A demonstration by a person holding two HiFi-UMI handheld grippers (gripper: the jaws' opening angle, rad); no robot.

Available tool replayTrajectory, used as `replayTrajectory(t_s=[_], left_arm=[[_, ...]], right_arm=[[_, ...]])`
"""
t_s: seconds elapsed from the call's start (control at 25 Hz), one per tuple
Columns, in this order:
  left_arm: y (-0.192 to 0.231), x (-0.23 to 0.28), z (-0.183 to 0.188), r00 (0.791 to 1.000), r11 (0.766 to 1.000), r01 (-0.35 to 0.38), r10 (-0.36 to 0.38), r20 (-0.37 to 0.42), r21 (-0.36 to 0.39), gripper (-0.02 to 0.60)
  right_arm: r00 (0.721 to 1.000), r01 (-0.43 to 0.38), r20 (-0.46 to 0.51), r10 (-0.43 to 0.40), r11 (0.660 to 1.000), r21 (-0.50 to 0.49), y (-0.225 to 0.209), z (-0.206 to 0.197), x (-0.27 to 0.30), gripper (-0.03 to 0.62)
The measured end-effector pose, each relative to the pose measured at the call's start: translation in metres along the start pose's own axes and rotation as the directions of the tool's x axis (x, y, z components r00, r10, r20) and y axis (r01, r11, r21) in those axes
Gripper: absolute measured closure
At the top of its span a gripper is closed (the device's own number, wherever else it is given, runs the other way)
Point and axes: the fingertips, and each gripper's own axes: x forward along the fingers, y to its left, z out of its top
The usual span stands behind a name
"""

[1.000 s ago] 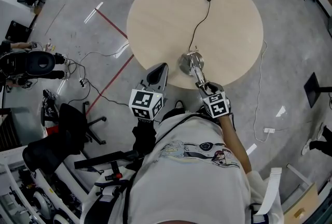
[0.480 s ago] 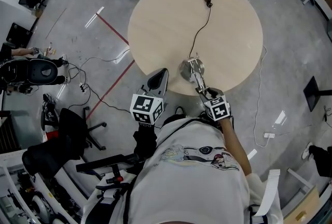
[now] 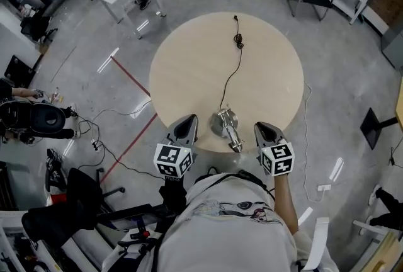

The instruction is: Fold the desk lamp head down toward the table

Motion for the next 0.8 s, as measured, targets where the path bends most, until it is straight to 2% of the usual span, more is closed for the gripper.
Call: replayTrajectory(t_s=[0.12, 0.32, 0.8], left_arm=[[-0.004, 0.007, 0.010, 1.000, 1.000, 0.020, -0.020, 0.017, 0.015, 0.581], [-0.012, 0.013, 0.020, 0.999, 0.999, 0.038, -0.039, 0.032, 0.025, 0.581], [-0.024, 0.023, 0.031, 0.996, 0.997, 0.065, -0.067, 0.054, 0.042, 0.581]], right_arm=[[0.993, 0.032, 0.112, -0.031, 0.999, -0.011, -0.004, 0.045, -0.015, 0.588], [0.976, 0.050, 0.212, -0.044, 0.998, -0.023, -0.002, 0.080, -0.041, 0.588], [0.959, 0.064, 0.278, -0.053, 0.997, -0.033, -0.004, 0.101, -0.055, 0.588]])
